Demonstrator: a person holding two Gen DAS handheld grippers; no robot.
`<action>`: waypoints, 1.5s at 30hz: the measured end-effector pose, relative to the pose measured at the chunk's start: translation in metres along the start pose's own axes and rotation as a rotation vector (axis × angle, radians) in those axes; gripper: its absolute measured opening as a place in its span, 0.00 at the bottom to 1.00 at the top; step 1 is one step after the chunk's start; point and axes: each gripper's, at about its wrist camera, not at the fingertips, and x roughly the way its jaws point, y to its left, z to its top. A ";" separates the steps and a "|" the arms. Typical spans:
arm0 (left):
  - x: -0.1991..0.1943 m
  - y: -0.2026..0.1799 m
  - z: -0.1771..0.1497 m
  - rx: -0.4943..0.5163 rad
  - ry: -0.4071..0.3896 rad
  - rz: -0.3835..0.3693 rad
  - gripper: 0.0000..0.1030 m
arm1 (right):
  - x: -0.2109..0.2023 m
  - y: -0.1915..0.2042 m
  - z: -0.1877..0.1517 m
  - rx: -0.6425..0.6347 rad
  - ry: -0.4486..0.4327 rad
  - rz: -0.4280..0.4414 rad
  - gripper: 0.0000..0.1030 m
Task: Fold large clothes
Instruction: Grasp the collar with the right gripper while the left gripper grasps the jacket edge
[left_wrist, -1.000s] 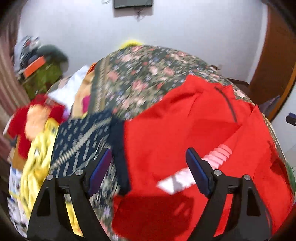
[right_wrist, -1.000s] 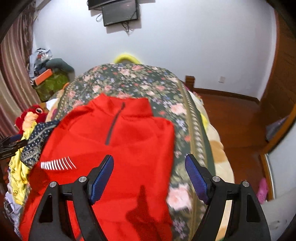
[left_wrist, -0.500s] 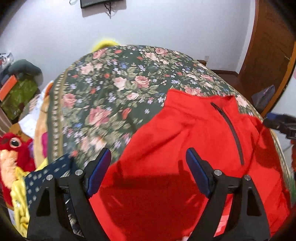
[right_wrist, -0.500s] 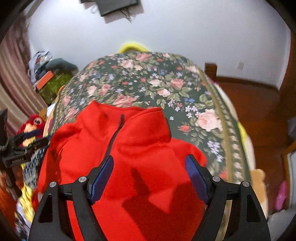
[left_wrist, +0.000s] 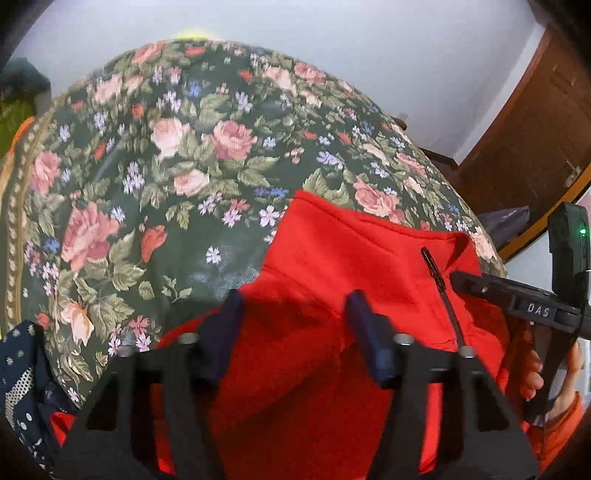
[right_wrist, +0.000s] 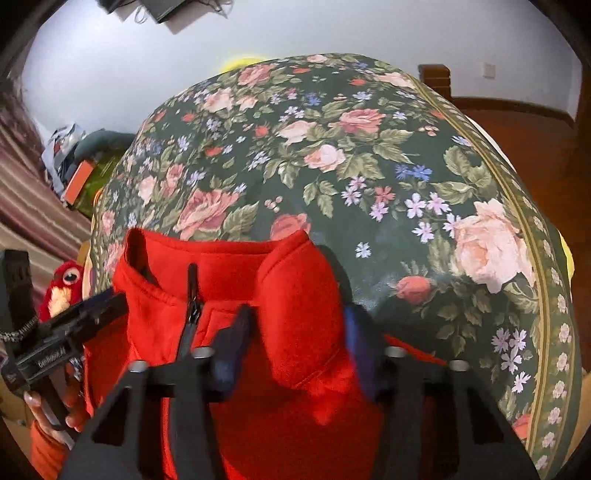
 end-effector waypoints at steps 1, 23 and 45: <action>-0.002 -0.006 -0.002 0.026 -0.010 0.009 0.26 | -0.001 0.004 -0.003 -0.025 -0.002 0.007 0.22; -0.233 -0.049 -0.124 0.299 -0.257 0.041 0.01 | -0.234 0.113 -0.179 -0.318 -0.269 0.023 0.11; -0.226 0.016 -0.233 0.153 -0.063 0.188 0.63 | -0.248 0.095 -0.256 -0.261 -0.140 -0.162 0.11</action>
